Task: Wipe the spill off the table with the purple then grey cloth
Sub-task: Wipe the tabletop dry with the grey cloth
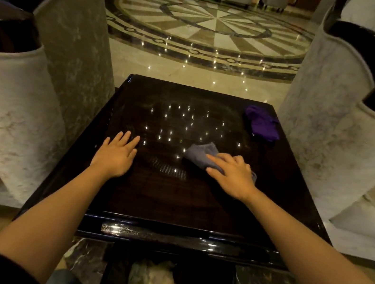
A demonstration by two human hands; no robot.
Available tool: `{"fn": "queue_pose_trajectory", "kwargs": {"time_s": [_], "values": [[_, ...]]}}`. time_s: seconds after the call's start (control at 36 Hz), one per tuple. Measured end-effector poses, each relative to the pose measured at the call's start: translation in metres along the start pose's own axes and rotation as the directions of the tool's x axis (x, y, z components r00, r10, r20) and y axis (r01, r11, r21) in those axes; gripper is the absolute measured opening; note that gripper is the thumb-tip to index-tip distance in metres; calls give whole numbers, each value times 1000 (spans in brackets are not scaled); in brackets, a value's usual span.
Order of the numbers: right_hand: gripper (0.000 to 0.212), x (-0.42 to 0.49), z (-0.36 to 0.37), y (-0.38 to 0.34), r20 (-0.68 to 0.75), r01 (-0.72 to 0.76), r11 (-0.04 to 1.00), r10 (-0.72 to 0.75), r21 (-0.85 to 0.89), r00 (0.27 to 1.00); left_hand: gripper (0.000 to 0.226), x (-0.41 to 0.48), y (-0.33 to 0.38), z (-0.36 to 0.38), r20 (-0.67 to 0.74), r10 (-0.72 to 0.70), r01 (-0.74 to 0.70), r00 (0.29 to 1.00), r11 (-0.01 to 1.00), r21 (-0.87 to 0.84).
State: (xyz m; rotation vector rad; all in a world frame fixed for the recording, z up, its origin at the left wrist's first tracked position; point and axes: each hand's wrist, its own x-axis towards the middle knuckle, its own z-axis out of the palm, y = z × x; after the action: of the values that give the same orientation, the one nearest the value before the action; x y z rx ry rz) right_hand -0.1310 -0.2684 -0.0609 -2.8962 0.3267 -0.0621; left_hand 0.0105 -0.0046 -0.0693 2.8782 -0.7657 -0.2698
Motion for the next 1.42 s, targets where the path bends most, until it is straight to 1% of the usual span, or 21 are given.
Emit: {"fn": "queue_pose_trajectory", "kwargs": {"time_s": [0.11,0.19,0.39,0.47,0.53,0.56,0.61,0.69,0.75,0.81,0.89,1.0,1.06,1.11,1.25,1.31,1.36,1.39,1.42], "values": [[46,-28,9,-24,-5,150,989,-150,-5,989,49,0,-1,2,-14,4,-4,1000,1000,-9],[47,-48,12,-44,23,241,970,-242,23,970,49,0,-2,3,-30,12,-12,999,1000,9],[48,-92,13,-82,94,411,910,-415,58,905,50,-3,1,-1,-21,21,-20,1000,1000,12],[49,-102,12,-94,133,483,872,-489,75,862,50,-4,-1,-1,-5,6,-6,1000,1000,13],[48,-106,8,-98,154,518,850,-526,93,836,50,-3,0,-3,-6,8,-8,1000,1000,14],[47,-106,8,-100,156,522,843,-537,129,829,50,-4,-3,-3,-1,1,-1,1000,1000,15],[47,-107,-1,-96,122,491,853,-514,177,849,50,-3,2,-4,-1,18,-18,1000,1000,13],[46,-100,-15,-88,5,394,894,-405,215,914,50,-5,1,-3,10,6,-6,1000,1000,21],[45,-91,-28,-79,-86,307,920,-295,244,952,50,-5,-1,-4,8,8,-8,1000,1000,24],[44,-80,-41,-67,-191,209,942,-161,264,968,49,-5,1,-4,4,12,-12,1000,1000,25],[43,-60,-57,-43,-304,20,961,68,276,950,49,-5,2,-4,5,9,-9,1000,1000,15],[45,-34,-71,-9,-356,-238,917,349,321,867,49,-5,1,-4,9,11,-11,1000,1000,7],[47,-24,-73,8,-356,-343,890,439,301,825,49,-5,2,-4,15,11,-11,1000,1000,6],[50,-15,-73,23,-347,-413,869,489,271,800,49,-7,2,-4,9,8,-8,1000,1000,4],[58,5,-65,45,-318,-515,819,573,252,755,50,-7,2,-4,-2,9,-9,1000,1000,0],[62,12,-58,51,-238,-549,808,588,214,773,50,-7,2,-4,-2,6,-6,1000,1000,-6],[66,13,-47,56,-72,-587,794,602,157,795,49,-7,2,-3,-1,10,-10,1000,1000,-8],[67,13,-40,59,-2,-604,785,610,138,793,49,-7,1,-3,-2,12,-12,1000,1000,-6],[68,13,-35,60,31,-613,780,615,121,788,49,-7,2,-3,-2,12,-12,1000,1000,-6]]}}
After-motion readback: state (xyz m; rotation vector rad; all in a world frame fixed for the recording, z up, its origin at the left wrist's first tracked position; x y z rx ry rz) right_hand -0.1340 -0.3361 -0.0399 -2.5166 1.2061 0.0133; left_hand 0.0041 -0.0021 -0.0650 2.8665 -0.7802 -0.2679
